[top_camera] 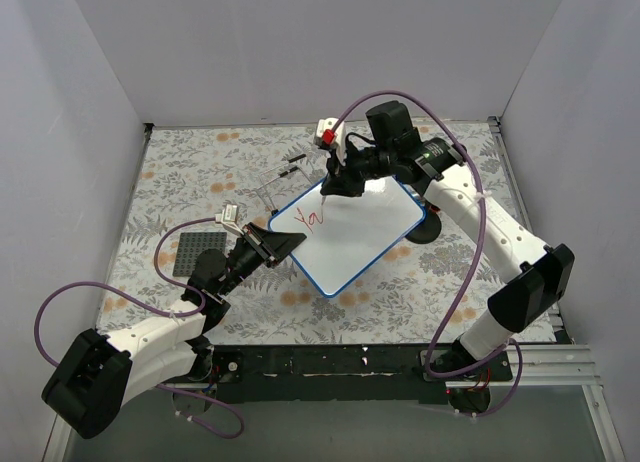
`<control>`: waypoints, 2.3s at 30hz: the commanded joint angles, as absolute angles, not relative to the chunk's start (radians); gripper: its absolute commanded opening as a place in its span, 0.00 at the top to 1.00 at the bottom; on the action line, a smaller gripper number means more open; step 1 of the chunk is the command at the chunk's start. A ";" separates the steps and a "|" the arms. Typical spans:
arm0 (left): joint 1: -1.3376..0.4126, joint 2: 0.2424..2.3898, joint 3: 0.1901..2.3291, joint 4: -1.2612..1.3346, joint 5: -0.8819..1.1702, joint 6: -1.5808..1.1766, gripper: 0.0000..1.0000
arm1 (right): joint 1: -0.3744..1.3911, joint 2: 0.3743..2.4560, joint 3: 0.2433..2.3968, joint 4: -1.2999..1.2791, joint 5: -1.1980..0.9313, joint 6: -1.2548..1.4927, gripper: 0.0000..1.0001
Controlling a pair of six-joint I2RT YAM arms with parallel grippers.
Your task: Write a sentence on the whiteboard
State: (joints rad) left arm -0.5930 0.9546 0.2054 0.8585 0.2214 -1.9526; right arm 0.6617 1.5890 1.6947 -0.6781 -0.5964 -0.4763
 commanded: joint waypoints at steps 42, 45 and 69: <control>-0.598 0.951 0.218 1.022 0.248 -1.976 1.00 | 0.540 1.465 1.684 -0.663 -0.813 -0.477 0.99; -0.597 0.959 0.227 1.020 0.258 -1.973 1.00 | 0.535 1.474 1.690 -0.661 -0.821 -0.474 0.99; -0.598 0.982 0.230 1.060 0.285 -1.979 1.00 | 0.552 1.560 1.747 -0.654 -0.776 -0.453 0.99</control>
